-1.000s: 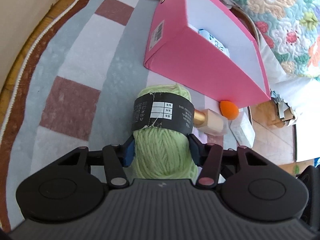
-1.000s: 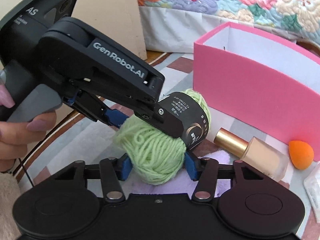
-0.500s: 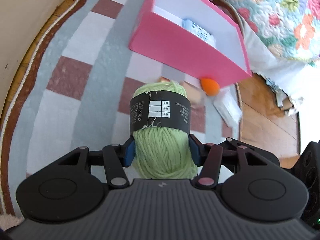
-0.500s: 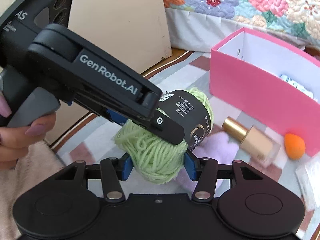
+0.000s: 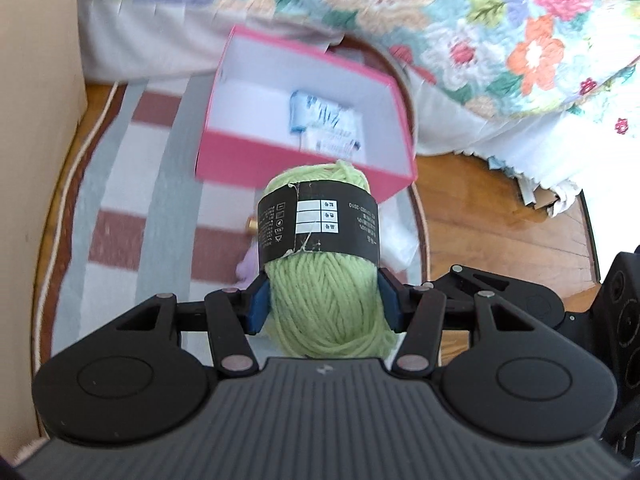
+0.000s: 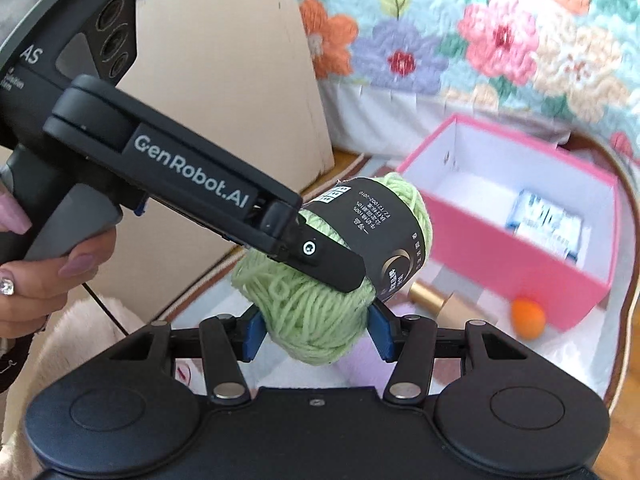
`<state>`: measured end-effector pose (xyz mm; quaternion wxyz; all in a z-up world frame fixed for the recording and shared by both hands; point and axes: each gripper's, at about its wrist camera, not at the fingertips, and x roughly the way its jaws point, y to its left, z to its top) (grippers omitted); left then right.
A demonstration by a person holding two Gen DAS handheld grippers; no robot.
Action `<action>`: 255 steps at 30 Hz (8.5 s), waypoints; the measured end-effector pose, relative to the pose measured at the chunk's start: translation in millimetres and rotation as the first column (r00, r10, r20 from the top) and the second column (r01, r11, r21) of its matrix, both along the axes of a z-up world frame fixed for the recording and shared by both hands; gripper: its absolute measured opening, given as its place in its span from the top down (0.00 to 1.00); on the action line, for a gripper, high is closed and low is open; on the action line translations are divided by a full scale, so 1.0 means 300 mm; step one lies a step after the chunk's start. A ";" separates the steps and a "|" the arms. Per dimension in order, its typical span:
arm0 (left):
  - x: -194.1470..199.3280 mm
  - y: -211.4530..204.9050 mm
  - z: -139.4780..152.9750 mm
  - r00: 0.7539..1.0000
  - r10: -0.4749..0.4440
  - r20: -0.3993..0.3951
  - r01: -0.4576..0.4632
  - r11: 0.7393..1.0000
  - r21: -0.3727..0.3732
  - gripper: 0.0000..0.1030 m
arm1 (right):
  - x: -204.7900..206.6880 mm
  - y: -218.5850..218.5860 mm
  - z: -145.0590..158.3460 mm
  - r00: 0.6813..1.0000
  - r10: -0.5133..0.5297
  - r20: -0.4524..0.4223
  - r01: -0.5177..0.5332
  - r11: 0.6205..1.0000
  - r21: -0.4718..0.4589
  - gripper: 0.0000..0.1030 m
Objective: Organize objects
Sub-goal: 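Lift the yarn ball with the left tool over the pink box, then lower the yarn ball into the pink box and open the left tool, then move the open left tool back toward the lilac plush toy, then close the left tool on the lilac plush toy, then carry the plush toy with the left tool into the pink box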
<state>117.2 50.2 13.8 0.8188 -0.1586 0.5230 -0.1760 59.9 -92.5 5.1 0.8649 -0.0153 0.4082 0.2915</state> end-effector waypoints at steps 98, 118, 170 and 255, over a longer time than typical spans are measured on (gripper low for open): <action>0.399 -0.116 0.021 0.999 0.045 0.014 -0.048 0.963 0.265 0.25 | 0.457 -0.290 0.062 0.976 -0.212 -0.055 0.206 0.973 -0.100 0.32; -0.016 -0.065 0.276 0.992 -0.014 0.125 -0.024 0.956 0.291 0.18 | 0.062 -0.188 0.320 0.999 -0.019 0.028 0.022 0.992 -0.122 0.26; 0.101 -0.022 -0.585 0.989 0.041 -0.143 -0.022 0.991 0.134 0.30 | 0.039 0.100 -0.512 0.992 -0.127 0.002 0.125 0.975 -0.183 0.12; 0.785 -0.458 -0.277 0.998 -0.056 0.031 0.057 0.998 -0.035 0.60 | 0.743 -0.381 -0.224 0.976 -0.215 -0.044 0.201 0.955 -0.220 0.40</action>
